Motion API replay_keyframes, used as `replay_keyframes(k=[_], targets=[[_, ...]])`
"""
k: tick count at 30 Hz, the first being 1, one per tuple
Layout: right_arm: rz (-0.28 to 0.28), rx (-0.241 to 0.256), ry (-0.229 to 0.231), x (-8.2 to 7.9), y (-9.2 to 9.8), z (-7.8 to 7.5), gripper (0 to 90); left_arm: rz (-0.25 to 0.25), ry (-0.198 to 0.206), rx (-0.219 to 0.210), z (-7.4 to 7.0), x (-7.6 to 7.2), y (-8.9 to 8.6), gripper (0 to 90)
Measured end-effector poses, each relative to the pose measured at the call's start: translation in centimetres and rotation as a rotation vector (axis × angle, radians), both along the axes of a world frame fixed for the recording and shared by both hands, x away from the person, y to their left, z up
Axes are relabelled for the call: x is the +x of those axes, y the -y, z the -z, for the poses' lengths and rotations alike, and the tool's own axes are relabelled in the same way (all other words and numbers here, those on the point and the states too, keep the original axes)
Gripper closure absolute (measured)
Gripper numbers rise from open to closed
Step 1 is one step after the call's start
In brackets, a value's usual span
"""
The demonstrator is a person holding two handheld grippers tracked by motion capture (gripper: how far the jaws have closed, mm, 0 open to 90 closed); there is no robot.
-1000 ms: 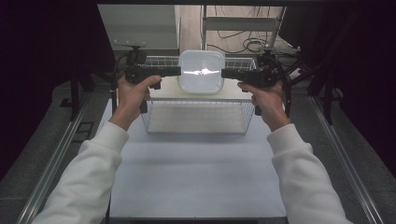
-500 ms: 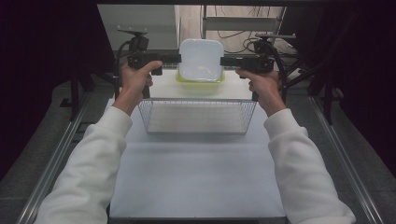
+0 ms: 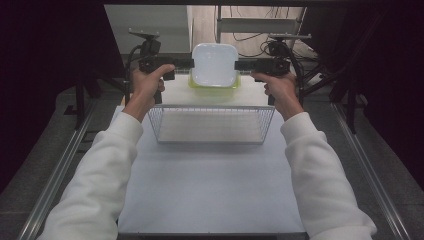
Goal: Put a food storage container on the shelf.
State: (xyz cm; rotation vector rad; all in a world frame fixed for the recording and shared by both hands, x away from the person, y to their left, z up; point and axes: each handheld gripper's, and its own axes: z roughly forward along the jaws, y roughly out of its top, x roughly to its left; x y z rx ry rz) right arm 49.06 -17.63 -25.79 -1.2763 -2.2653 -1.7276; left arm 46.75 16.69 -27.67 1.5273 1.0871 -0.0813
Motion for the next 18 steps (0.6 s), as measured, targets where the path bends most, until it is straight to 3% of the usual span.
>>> replay_keyframes(k=[4,10,18], targets=[[-0.002,0.015,-0.019,0.5,0.0,0.0,77.6,0.015,-0.025,-0.022,0.1,0.6,-0.3,79.4],[0.019,0.017,-0.095,1.7,-0.1,-0.2,74.6,0.012,-0.067,-0.039,0.0,1.7,-0.4,78.7],[0.063,0.068,-0.198,3.6,-0.3,0.0,71.5,-0.015,-0.154,-0.129,0.6,3.4,-0.7,77.4]])
